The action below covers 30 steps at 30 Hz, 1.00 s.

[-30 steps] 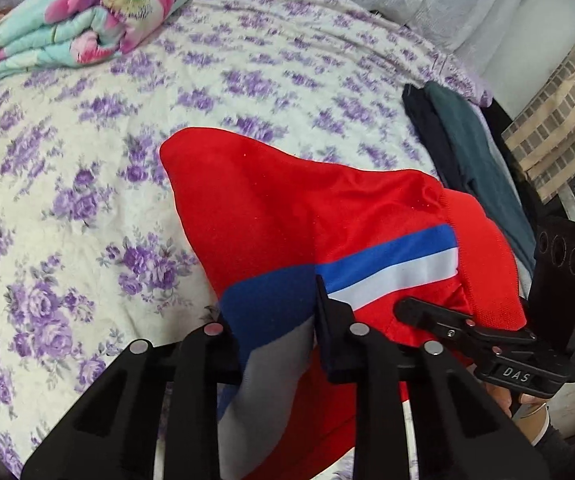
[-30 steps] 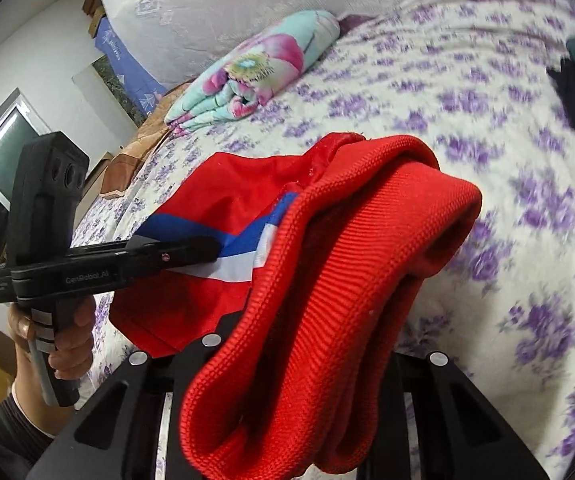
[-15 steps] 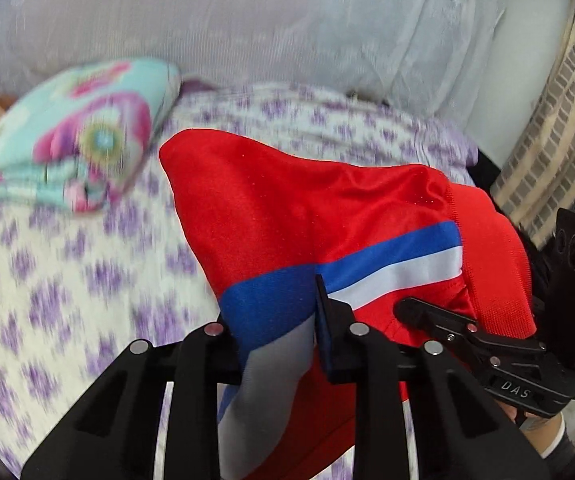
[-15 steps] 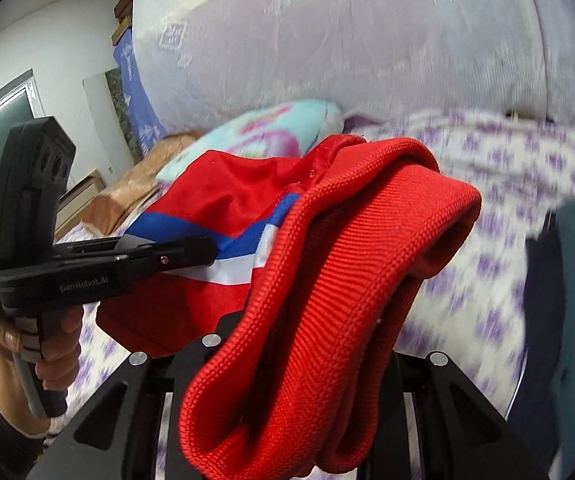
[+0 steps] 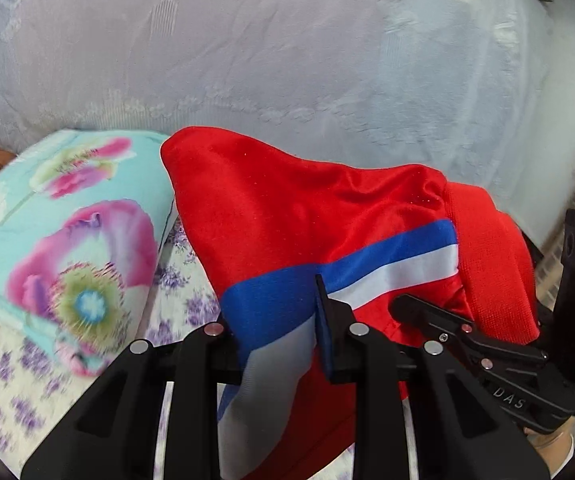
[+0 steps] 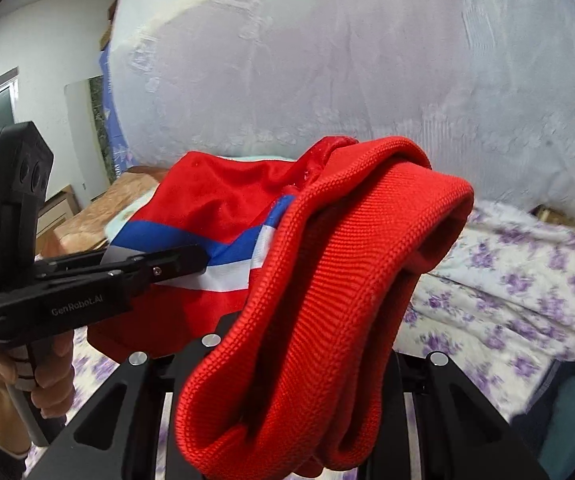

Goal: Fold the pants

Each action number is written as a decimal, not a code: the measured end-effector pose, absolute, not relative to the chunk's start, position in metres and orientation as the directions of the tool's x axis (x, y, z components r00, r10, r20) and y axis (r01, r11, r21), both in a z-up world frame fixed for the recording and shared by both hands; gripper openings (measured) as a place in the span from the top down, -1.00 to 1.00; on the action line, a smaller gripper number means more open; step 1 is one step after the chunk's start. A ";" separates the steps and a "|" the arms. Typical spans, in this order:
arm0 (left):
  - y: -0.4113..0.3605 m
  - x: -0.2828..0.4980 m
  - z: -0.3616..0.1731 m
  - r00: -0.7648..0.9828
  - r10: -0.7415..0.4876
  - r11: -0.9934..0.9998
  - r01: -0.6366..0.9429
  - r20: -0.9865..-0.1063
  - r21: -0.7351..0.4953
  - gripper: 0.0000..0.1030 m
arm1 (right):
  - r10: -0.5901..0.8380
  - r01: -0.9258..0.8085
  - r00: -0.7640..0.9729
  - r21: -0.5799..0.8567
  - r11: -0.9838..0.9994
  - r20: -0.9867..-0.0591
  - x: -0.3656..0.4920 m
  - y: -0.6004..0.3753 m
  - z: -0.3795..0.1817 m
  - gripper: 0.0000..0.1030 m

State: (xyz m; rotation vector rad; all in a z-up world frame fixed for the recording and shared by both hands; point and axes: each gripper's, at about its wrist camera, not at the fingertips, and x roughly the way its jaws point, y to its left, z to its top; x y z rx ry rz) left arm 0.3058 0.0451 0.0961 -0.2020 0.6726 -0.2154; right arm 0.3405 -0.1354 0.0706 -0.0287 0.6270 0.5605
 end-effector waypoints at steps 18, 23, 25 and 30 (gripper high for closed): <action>0.073 0.459 -0.086 0.714 -0.059 0.990 -0.048 -0.697 -0.133 -0.41 | 0.314 -0.268 0.594 0.186 0.945 -0.740 0.505 -0.119 -0.116 -0.71; 0.081 0.457 -0.092 0.711 -0.065 0.981 -0.084 -0.700 -0.176 -0.55 | 0.330 -0.238 0.598 0.231 0.943 -0.730 0.498 -0.134 -0.123 -0.72; 0.079 0.446 -0.088 0.718 -0.037 0.978 -0.118 -0.695 -0.174 -0.55 | 0.263 -0.173 0.621 0.198 0.965 -0.738 0.481 -0.133 -0.119 -0.76; 0.068 0.397 -0.074 0.728 -0.002 0.972 -0.160 -0.686 -0.172 -0.73 | 0.178 -0.080 0.723 0.174 0.981 -0.668 0.416 -0.144 -0.086 -0.76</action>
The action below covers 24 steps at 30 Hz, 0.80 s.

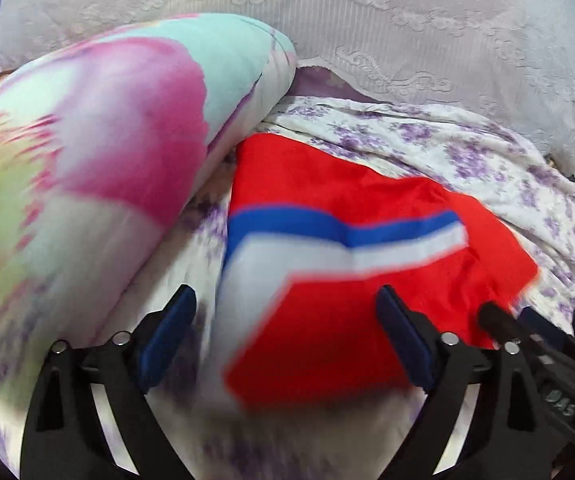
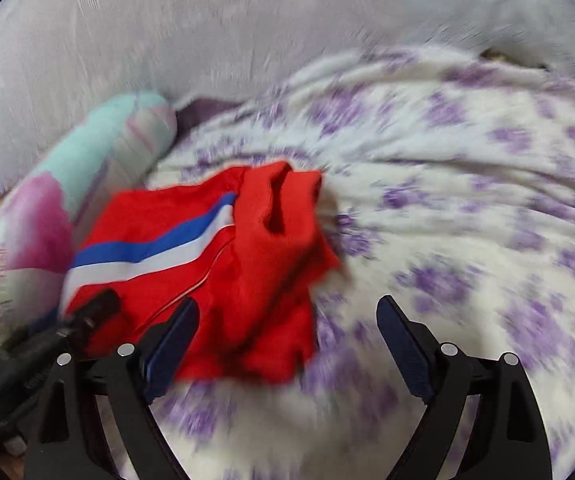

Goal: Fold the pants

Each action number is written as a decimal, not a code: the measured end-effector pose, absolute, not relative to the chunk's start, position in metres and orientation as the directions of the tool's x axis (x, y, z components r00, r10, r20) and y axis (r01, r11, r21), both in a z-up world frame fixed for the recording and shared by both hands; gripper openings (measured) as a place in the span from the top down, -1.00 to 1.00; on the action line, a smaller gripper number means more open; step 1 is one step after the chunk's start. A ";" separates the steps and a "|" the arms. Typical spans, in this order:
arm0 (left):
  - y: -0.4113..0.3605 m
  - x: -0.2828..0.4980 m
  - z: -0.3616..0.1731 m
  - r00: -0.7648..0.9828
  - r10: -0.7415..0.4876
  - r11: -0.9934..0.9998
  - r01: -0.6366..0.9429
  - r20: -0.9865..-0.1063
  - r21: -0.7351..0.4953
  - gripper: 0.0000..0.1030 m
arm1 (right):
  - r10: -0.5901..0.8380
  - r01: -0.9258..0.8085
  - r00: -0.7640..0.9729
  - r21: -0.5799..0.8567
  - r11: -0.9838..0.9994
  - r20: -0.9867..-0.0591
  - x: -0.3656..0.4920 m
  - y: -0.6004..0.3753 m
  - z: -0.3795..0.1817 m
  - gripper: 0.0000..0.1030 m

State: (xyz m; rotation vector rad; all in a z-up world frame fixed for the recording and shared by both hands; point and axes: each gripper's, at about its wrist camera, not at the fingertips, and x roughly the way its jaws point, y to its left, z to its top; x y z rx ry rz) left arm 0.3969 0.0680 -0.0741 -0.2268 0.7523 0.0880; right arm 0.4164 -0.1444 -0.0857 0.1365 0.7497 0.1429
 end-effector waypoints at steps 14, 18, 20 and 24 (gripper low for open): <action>0.039 0.202 -0.026 0.797 0.013 0.983 -0.121 -0.603 -0.139 -0.89 | 0.152 -0.109 0.828 0.111 0.988 -0.541 0.217 -0.161 -0.034 -0.83; 0.032 0.156 -0.012 0.841 0.055 0.990 -0.117 -0.539 -0.081 -0.90 | 0.138 -0.104 0.860 0.095 0.990 -0.492 0.171 -0.164 -0.026 -0.85; 0.033 0.142 -0.009 0.847 0.037 0.990 -0.103 -0.531 -0.096 -0.90 | 0.132 -0.093 0.864 0.104 0.990 -0.485 0.157 -0.167 -0.025 -0.89; 0.032 0.124 -0.014 0.846 0.024 0.990 -0.092 -0.533 -0.102 -0.90 | 0.134 -0.076 0.874 0.140 0.987 -0.467 0.133 -0.172 -0.032 -0.90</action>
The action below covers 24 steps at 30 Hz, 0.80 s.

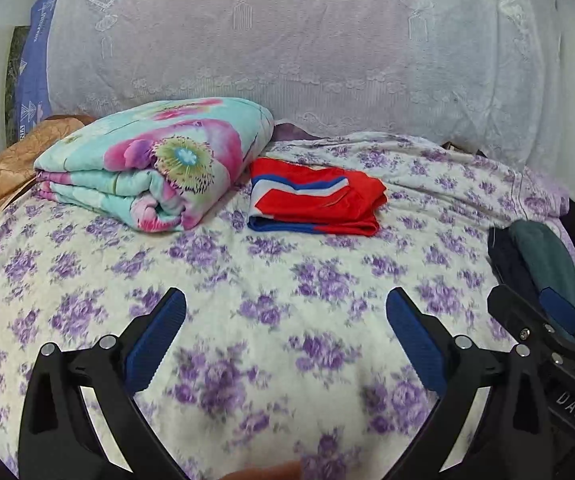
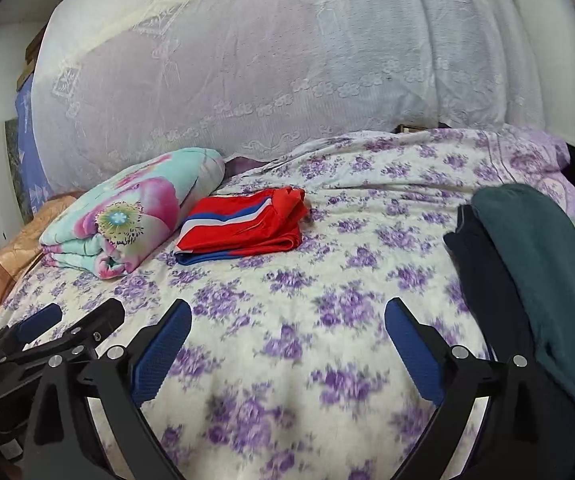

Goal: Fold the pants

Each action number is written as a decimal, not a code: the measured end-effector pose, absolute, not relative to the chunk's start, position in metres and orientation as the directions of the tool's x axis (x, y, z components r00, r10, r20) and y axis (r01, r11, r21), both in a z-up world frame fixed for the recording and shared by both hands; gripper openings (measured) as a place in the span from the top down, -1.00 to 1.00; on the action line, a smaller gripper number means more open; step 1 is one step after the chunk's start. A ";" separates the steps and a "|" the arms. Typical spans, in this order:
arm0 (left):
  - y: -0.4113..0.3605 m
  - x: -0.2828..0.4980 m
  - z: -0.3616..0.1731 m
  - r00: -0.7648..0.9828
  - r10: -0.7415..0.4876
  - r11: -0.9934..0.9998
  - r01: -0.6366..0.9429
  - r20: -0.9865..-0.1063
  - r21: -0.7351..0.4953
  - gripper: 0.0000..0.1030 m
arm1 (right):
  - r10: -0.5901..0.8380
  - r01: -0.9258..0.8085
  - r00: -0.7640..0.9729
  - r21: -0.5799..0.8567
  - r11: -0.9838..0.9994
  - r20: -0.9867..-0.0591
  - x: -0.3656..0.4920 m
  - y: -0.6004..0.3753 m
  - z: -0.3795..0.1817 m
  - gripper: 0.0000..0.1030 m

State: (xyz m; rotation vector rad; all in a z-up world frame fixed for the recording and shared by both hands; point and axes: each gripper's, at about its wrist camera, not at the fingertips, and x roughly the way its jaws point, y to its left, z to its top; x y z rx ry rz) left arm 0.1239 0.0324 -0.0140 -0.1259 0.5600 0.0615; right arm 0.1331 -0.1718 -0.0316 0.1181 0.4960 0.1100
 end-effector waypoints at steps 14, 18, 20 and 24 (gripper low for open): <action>0.024 0.124 -0.049 0.810 0.032 0.990 -0.105 -0.585 -0.091 -0.90 | 0.141 -0.074 0.886 0.166 0.983 -0.441 0.134 -0.182 -0.064 -0.91; 0.022 0.126 -0.052 0.798 0.052 0.991 -0.116 -0.601 -0.068 -0.90 | 0.151 -0.075 0.872 0.178 0.981 -0.465 0.137 -0.183 -0.070 -0.93; 0.022 0.124 -0.052 0.799 0.074 0.989 -0.136 -0.597 -0.060 -0.90 | 0.164 -0.089 0.865 0.178 0.980 -0.474 0.137 -0.180 -0.072 -0.93; 0.025 0.126 -0.053 0.795 0.080 0.988 -0.142 -0.601 -0.057 -0.90 | 0.176 -0.113 0.860 0.159 0.981 -0.478 0.136 -0.173 -0.073 -0.93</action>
